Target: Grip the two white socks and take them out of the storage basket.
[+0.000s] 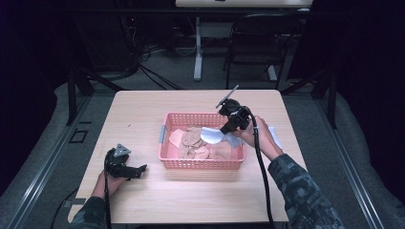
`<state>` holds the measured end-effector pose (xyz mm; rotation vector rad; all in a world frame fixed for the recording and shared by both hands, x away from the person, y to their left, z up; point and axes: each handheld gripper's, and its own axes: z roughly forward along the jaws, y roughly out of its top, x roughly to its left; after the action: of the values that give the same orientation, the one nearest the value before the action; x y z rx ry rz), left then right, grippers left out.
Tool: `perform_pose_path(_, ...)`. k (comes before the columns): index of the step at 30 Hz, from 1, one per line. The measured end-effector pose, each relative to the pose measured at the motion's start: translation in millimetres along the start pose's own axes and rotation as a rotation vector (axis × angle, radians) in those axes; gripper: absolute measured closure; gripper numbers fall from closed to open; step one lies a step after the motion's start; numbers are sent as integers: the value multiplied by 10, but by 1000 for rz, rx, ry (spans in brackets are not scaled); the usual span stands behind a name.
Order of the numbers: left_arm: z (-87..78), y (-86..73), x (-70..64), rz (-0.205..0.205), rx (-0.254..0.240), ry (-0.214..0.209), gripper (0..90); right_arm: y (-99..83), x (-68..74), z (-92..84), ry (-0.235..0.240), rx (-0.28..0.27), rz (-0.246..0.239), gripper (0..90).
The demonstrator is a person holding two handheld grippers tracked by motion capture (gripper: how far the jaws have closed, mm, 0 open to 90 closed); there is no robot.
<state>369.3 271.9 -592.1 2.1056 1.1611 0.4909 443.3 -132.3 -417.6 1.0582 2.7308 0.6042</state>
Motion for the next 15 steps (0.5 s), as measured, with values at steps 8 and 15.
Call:
perform_pose_path(8, -1, 0, -1, -1, 0, 0, 4, 86, -13, -101, 14, -24, 2, 835)
perform_pose_path(15, 0, 0, -2, -1, -1, 0, 4, 165, -4, -244, 22, -31, -19, 834)
